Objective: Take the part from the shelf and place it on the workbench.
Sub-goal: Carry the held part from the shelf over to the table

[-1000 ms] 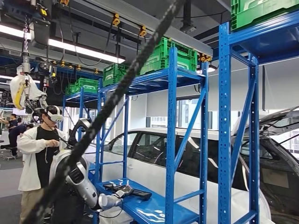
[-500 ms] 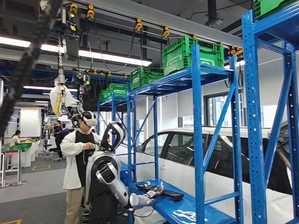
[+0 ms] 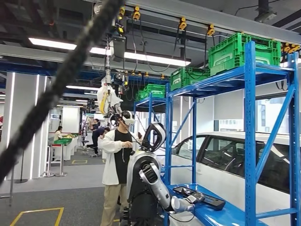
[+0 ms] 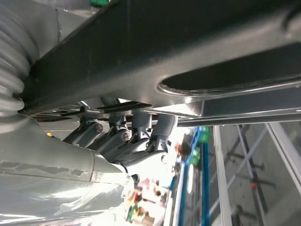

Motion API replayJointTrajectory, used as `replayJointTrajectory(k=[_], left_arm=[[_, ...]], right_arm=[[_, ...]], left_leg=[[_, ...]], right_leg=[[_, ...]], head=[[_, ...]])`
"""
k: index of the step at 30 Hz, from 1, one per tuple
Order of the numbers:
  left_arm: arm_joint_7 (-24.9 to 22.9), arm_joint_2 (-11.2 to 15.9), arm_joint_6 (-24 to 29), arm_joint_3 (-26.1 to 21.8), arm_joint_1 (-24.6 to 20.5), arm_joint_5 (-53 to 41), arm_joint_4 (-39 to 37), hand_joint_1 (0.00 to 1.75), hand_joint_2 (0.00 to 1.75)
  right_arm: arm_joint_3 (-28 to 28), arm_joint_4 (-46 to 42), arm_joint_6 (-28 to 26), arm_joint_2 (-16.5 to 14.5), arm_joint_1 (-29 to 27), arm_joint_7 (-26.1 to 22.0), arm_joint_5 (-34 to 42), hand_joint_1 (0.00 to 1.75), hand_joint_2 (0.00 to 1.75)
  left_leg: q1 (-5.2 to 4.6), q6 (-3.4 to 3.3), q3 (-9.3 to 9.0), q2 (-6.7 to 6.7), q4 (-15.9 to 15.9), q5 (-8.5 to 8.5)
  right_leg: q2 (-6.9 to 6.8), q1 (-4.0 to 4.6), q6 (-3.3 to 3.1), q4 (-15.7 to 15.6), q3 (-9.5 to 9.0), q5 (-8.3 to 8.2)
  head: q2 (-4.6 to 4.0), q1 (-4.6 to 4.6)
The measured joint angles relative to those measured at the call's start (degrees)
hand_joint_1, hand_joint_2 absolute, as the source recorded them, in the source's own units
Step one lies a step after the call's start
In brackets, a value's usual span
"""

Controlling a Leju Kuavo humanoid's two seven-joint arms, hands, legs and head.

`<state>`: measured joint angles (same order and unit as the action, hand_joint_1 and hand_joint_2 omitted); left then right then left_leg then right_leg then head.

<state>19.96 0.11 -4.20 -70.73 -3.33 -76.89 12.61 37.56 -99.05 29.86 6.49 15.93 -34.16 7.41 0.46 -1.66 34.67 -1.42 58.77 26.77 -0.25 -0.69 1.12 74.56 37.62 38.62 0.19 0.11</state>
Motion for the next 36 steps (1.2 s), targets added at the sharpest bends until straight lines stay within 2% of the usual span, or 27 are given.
replayJointTrajectory(k=[1, 2, 4, 5, 6, 7, 8, 9, 11, 13, 14, 15, 16, 17, 19, 21, 22, 24, 26, 28, 30, 31, 32, 33, 34, 35, 36], left_arm=[[0.0, 0.1, 0.0, 0.0, 0.0, 0.0, 0.0, 0.00, 1.75], [0.0, 0.2, 0.0, 0.0, 0.1, 0.0, 0.0, 0.00, 1.75], [0.0, 0.3, 0.0, 0.0, 0.1, 0.0, 0.0, 0.00, 1.75], [0.0, 0.3, 0.0, 0.0, 0.1, 0.0, 0.0, 0.00, 1.75], [-0.1, 0.3, 0.0, 0.0, 0.1, 0.1, 0.0, 0.00, 1.75], [-0.1, 0.3, 0.1, 0.0, 0.1, 0.1, 0.0, 0.00, 1.75], [-0.2, 0.4, 0.1, 0.0, 0.3, 0.1, 0.0, 0.00, 1.75], [-0.3, 0.5, 0.1, -0.1, 0.5, 0.1, 0.0, 0.00, 1.75], [-0.5, 0.7, 0.3, -0.1, 0.6, 0.1, 0.0, 0.00, 1.75], [-0.5, 0.7, 0.4, -0.1, 0.4, 0.1, 0.0, 0.00, 1.75], [-0.5, 0.7, 0.4, -0.1, 0.3, 0.1, 0.0, 0.00, 1.75], [-0.5, 0.7, 0.5, -0.1, 0.3, 0.1, 0.0, 0.00, 1.75], [-0.5, 0.7, 0.5, -0.1, 0.4, 0.2, 0.0, 0.00, 1.75], [-0.5, 0.8, 0.5, -0.1, 0.5, 0.2, 0.0, 0.00, 1.75], [-0.5, 0.8, 0.5, -0.2, 0.6, 0.3, 0.0, 0.00, 1.75], [-0.5, 0.8, 0.5, -0.2, 0.5, 0.3, 0.0, 0.00, 1.75], [-0.5, 0.8, 0.5, -0.3, 0.4, 0.3, 0.0, 0.00, 1.75], [-0.5, 0.8, 0.6, -0.4, 0.7, 0.3, 0.0, 0.00, 1.75], [-0.5, 0.9, 0.6, -0.5, 0.9, 0.4, 0.0, 0.00, 1.75], [-0.6, 0.9, 0.7, -0.6, 0.8, 0.4, 0.0, 0.00, 1.75], [-1.0, 0.9, 0.8, -0.7, 0.6, 0.4, 0.0, 0.00, 1.75], [-1.2, 0.9, 0.9, -0.8, 0.7, 0.4, 0.0, 0.00, 1.75], [-1.5, 0.9, 1.0, -0.8, 0.7, 0.4, 0.0, 0.00, 1.75], [-1.6, 0.9, 1.0, -0.9, 0.8, 0.5, 0.0, 0.00, 1.75], [-1.8, 0.9, 1.0, -1.0, 0.8, 0.5, 0.0, 0.00, 1.75], [-1.9, 0.9, 1.1, -1.2, 0.8, 0.5, 0.0, 0.00, 1.75], [-2.1, 0.8, 1.1, -1.3, 0.8, 0.6, 0.0, 0.00, 1.75]], right_arm=[[0.0, 0.1, 0.1, 0.0, 0.1, 0.1, -0.1, 1.75, 1.75], [0.0, 0.2, 0.1, 0.0, 0.2, 0.1, -0.2, 1.75, 1.75], [0.0, 0.3, 0.1, -0.1, 0.6, 0.3, -0.3, 1.75, 1.75], [0.0, 0.3, 0.1, -0.1, 0.8, 0.3, -0.3, 1.75, 1.75], [0.0, 0.3, 0.2, -0.1, 1.0, 0.4, -0.3, 1.75, 1.75], [0.1, 0.4, 0.2, -0.1, 1.2, 0.4, -0.3, 1.75, 1.75], [0.1, 0.4, 0.2, -0.2, 1.4, 0.5, -0.3, 1.75, 1.75], [0.2, 0.5, 0.2, -0.3, 1.6, 0.5, -0.3, 1.75, 1.75], [0.2, 0.6, 0.3, -0.6, 1.9, 0.5, -0.3, 1.75, 1.75], [0.3, 0.7, 0.4, -0.7, 2.0, 0.6, -0.3, 1.75, 1.75], [0.3, 0.9, 0.4, -0.7, 2.0, 0.6, -0.3, 1.75, 1.75], [0.3, 1.0, 0.5, -0.7, 2.0, 0.6, -0.3, 1.75, 1.75], [0.4, 1.1, 0.5, -0.7, 2.0, 0.6, -0.3, 1.75, 1.75], [0.4, 1.2, 0.5, -0.7, 2.0, 0.6, -0.3, 1.75, 1.75], [0.4, 1.2, 0.5, -0.7, 2.1, 0.6, -0.3, 1.75, 1.75], [0.5, 1.3, 0.5, -0.7, 2.2, 0.7, -0.3, 1.75, 1.75], [0.5, 1.3, 0.5, -0.8, 2.3, 0.7, -0.3, 1.75, 1.75], [0.5, 1.3, 0.5, -0.8, 2.4, 0.8, -0.3, 1.75, 1.75], [0.5, 1.4, 0.5, -0.9, 2.5, 0.8, -0.4, 1.75, 1.75], [0.5, 1.4, 0.5, -0.8, 2.4, 0.7, -0.6, 1.75, 1.75], [0.5, 1.6, 0.6, -0.7, 2.3, 0.6, -0.8, 1.75, 1.75], [0.5, 1.6, 0.6, -0.7, 2.2, 0.6, -0.8, 1.75, 1.75], [0.5, 1.6, 0.7, -0.7, 2.1, 0.6, -0.9, 1.75, 1.75], [0.5, 1.6, 0.7, -0.7, 2.1, 0.6, -0.9, 1.75, 1.75], [0.5, 1.6, 0.7, -0.7, 2.1, 0.6, -1.0, 1.75, 1.75], [0.5, 1.6, 0.7, -0.7, 2.1, 0.5, -1.0, 1.75, 1.75], [0.5, 1.6, 0.7, -0.7, 2.1, 0.5, -1.0, 1.75, 1.75]], left_leg=[[-0.12, -0.06, 0.00, -0.81, 0.0, -0.05], [-0.20, -0.08, -0.05, -1.63, 0.0, -0.09], [-0.39, 0.00, -0.12, -3.17, 0.1, -0.17], [-0.39, 0.14, -0.04, -3.88, 0.2, -0.25], [-0.32, 0.35, 0.15, -4.53, 0.2, -0.39], [-0.22, 0.66, 0.41, -5.14, 0.2, -0.57], [-0.12, 0.99, 0.67, -5.77, 0.1, -0.77], [-0.12, 1.25, 0.91, -5.65, 0.2, -0.73], [-0.26, 1.72, 2.14, -3.38, 2.5, 0.93], [-0.07, 2.26, 5.21, -0.44, 9.0, 4.51], [0.15, 2.58, 6.89, 0.19, 12.7, 5.96], [0.41, 2.87, 7.95, 0.54, 15.1, 6.59], [0.68, 3.14, 7.94, 0.79, 15.3, 6.13], [0.93, 3.39, 6.83, 1.11, 13.4, 4.77], [1.04, 3.83, 2.72, 3.05, 5.9, 1.43], [0.68, 3.30, 0.40, 4.86, 1.1, 0.10], [0.40, 2.80, 0.35, 5.05, 0.7, 0.30], [0.27, 1.76, 0.59, 3.89, 0.6, 0.14], [0.35, 1.00, 0.61, 2.86, 0.4, -0.07], [0.31, 0.43, 0.66, 1.65, 0.3, -0.22], [-0.03, 0.13, 0.70, 0.14, 0.4, -0.30], [-0.22, 0.07, 0.67, -0.64, 0.4, -0.32], [-0.37, 0.03, 0.61, -1.42, 0.4, -0.34], [-0.49, 0.01, 0.50, -2.22, 0.4, -0.36], [-0.52, 0.01, 0.43, -2.98, 0.4, -0.37], [-0.58, 0.06, 0.43, -3.72, 0.4, -0.41], [-0.52, 0.19, 0.55, -4.42, 0.5, -0.50]], right_leg=[[0.13, 0.07, -0.21, -0.1, 0.06, -0.90], [0.43, 0.16, -0.51, -2.5, -0.95, -2.80], [2.62, 0.31, -1.45, -10.5, -4.39, -7.22], [3.72, 0.33, -1.76, -13.5, -5.69, -8.49], [4.50, 0.37, -1.96, -15.2, -6.43, -9.01], [4.56, 0.41, -1.98, -15.8, -6.63, -8.89], [4.01, 0.38, -1.91, -16.2, -6.73, -8.91], [3.32, 0.28, -1.94, -16.5, -6.80, -9.01], [1.87, -0.01, -2.16, -17.2, -6.96, -9.35], [0.21, -0.03, -2.33, -17.3, -6.99, -9.44], [-0.69, -0.01, -2.32, -17.3, -6.97, -9.42], [-1.55, -0.01, -2.26, -17.3, -6.96, -9.37], [-2.31, -0.05, -2.15, -17.3, -6.98, -9.29], [-3.03, -0.14, -1.95, -17.2, -7.07, -9.17], [-4.29, -0.27, -1.30, -17.0, -7.34, -8.72], [-5.35, -0.08, -0.51, -16.7, -7.50, -8.27], [-5.86, 0.06, -0.19, -16.7, -7.59, -8.19], [-6.47, -0.05, 0.42, -16.9, -7.88, -7.99], [-4.27, -0.38, 0.77, -15.3, -7.44, -6.35], [-1.09, -0.44, 0.70, -8.8, -4.63, -2.56], [-0.10, -0.22, 0.37, -1.2, -0.96, 0.24], [0.03, -0.06, 0.10, 0.2, -0.15, 0.03], [0.22, 0.14, -0.24, -0.8, -0.42, -1.34], [0.68, 0.37, -0.69, -3.9, -1.66, -3.58], [1.87, 0.59, -1.22, -8.0, -3.31, -5.95], [3.17, 0.69, -1.66, -11.6, -4.80, -7.76], [4.26, 0.81, -1.91, -14.2, -5.91, -8.78]], head=[[-0.01, 0.00], [-0.01, -0.01], [-0.02, 0.01], [-0.02, 0.01], [-0.02, 0.02], [-0.02, 0.02], [-0.02, 0.02], [-0.01, 0.02], [-0.01, 0.02], [-0.01, 0.02], [-0.01, 0.02], [-0.02, 0.02], [-0.02, 0.02], [-0.02, 0.03], [-0.01, 0.03], [-0.01, 0.03], [-0.02, 0.03], [-0.02, 0.04], [-0.02, 0.03], [-0.02, 0.02], [-0.02, 0.03], [-0.02, 0.03], [-0.02, 0.03], [-0.01, 0.03], [-0.01, 0.03], [-0.01, 0.03], [-0.01, 0.04]])
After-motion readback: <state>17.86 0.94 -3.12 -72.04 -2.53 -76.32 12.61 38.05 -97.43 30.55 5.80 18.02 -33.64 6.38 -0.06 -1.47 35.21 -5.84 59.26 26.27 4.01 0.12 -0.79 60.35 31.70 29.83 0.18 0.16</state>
